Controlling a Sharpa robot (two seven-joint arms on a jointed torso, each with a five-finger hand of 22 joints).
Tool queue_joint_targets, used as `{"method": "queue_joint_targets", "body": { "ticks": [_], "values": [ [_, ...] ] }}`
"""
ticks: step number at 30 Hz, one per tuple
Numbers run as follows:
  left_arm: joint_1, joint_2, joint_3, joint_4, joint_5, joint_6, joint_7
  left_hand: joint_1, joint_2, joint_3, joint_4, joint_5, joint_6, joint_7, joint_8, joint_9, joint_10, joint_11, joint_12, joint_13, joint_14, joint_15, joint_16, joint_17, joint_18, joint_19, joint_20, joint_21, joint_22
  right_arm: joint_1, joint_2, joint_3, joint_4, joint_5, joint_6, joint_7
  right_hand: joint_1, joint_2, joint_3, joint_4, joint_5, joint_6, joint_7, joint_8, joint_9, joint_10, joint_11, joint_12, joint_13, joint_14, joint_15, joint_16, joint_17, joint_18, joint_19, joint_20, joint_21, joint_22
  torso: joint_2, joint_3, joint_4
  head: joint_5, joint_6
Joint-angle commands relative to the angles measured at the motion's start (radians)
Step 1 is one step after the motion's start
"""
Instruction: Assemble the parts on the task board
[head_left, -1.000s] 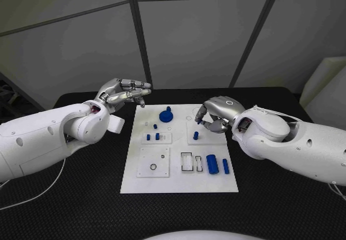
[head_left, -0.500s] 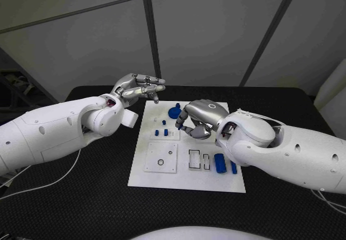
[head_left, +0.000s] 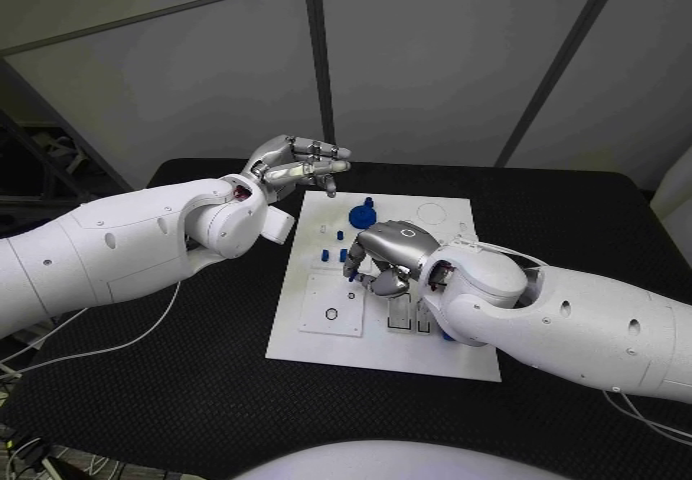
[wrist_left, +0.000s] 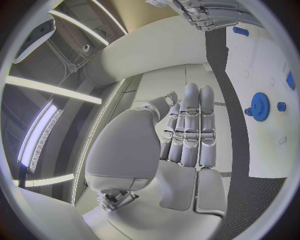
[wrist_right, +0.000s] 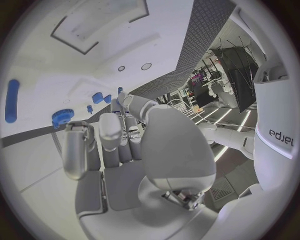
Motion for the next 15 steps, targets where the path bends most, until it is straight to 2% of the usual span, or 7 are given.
{"method": "queue_joint_targets", "body": {
  "ticks": [1,7,15],
  "values": [
    [0.001,0.003,0.001,-0.001,0.005,0.011,0.001,-0.003,0.011,-0.007,0.001,-0.006,-0.001,0.003,-0.003,-0.001,-0.005,0.002,0.003,-0.001,0.001,0.006,-0.004,-0.001,-0.012,-0.007,0.001,-0.007,-0.001,-0.004,0.01,-0.001,-0.008,0.001,0.028,0.012,-0.007,0.003,0.007,-0.001,0.003,-0.004,0.001,-0.006,-0.001,0.007,-0.006,-0.001,-0.001,0.007,-0.003,0.004,-0.001,-0.02,0.035,-0.004,0.0,0.146,0.0,0.0006,0.0002,0.013,-0.008],
    [0.001,0.005,0.001,-0.002,0.005,0.014,0.0,-0.003,0.011,-0.007,0.001,-0.006,-0.001,0.003,-0.003,-0.001,-0.005,0.002,0.003,-0.001,0.001,0.006,-0.004,-0.001,-0.012,-0.007,0.001,-0.007,-0.001,-0.013,0.017,-0.003,-0.011,-0.004,0.041,0.011,-0.008,0.003,0.008,-0.001,0.004,-0.004,0.002,-0.006,-0.001,0.006,-0.005,-0.001,-0.001,0.007,-0.003,0.004,-0.001,-0.02,0.035,-0.004,0.001,0.147,0.001,0.0004,-0.0005,0.02,-0.016],
    [0.001,0.005,0.001,-0.003,0.005,0.015,0.0,-0.004,0.012,-0.008,0.001,-0.006,-0.002,0.003,-0.004,-0.002,-0.006,0.003,0.003,-0.002,0.002,0.006,-0.006,-0.002,-0.012,-0.008,0.001,-0.008,-0.002,-0.024,0.019,-0.003,-0.013,-0.015,0.059,0.003,-0.013,0.003,0.009,-0.001,0.003,-0.005,0.003,-0.006,-0.002,0.004,-0.004,-0.001,-0.003,0.006,-0.002,0.004,-0.002,-0.021,0.036,-0.003,0.002,0.149,0.0,-0.0001,-0.0002,0.022,-0.021]
  ]
}}
